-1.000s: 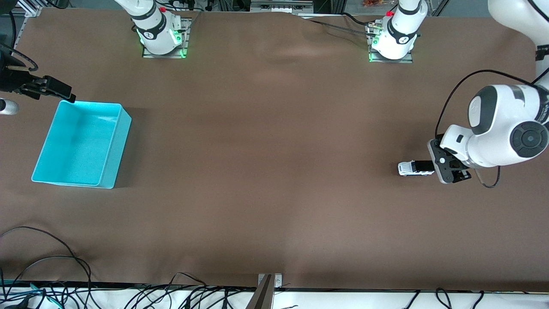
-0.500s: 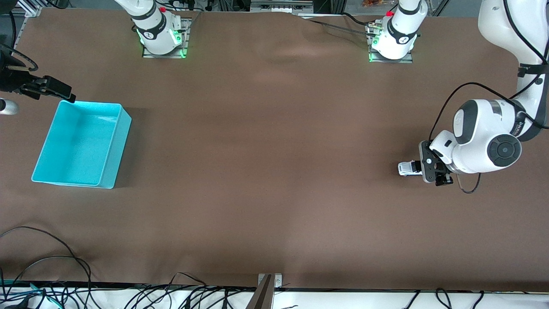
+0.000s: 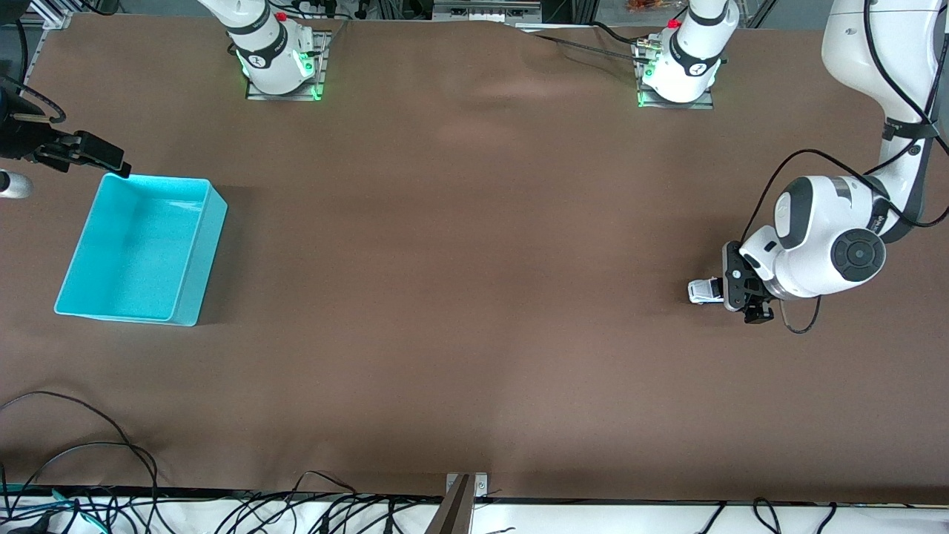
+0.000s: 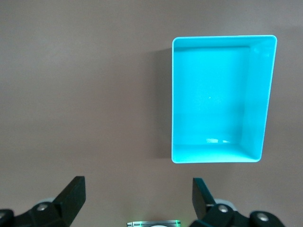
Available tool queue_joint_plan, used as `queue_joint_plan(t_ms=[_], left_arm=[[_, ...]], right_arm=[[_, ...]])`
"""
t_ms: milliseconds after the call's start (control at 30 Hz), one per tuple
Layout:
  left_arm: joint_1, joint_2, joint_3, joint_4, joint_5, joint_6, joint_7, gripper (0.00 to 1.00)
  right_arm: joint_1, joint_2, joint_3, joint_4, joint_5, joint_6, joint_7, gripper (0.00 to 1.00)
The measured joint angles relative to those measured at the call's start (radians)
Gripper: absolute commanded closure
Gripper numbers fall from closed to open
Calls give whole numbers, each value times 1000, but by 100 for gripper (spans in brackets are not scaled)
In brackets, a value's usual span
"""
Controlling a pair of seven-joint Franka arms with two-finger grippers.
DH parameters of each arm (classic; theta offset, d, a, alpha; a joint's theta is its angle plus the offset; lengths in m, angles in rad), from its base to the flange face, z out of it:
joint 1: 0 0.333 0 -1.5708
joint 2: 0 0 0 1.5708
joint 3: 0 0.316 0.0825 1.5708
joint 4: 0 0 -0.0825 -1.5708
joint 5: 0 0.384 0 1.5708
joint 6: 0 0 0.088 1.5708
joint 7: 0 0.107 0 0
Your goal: Wind and store white jeep toy
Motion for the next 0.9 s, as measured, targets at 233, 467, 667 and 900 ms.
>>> queue_joint_plan(t_ms=[233,467,667,900], left_arm=[[10,19,0,-52,0,91,10,0],[14,28,0,-97,0,150,13,0],[15,34,0,-114,0,173,14,21],[17,39,0,-115,0,182,14,77]], right_arm=[[0,0,0,0,0,0,0,0],[0,0,0,0,0,0,0,0],[0,0,0,0,0,0,0,0],[0,0,0,0,0,0,0,0]])
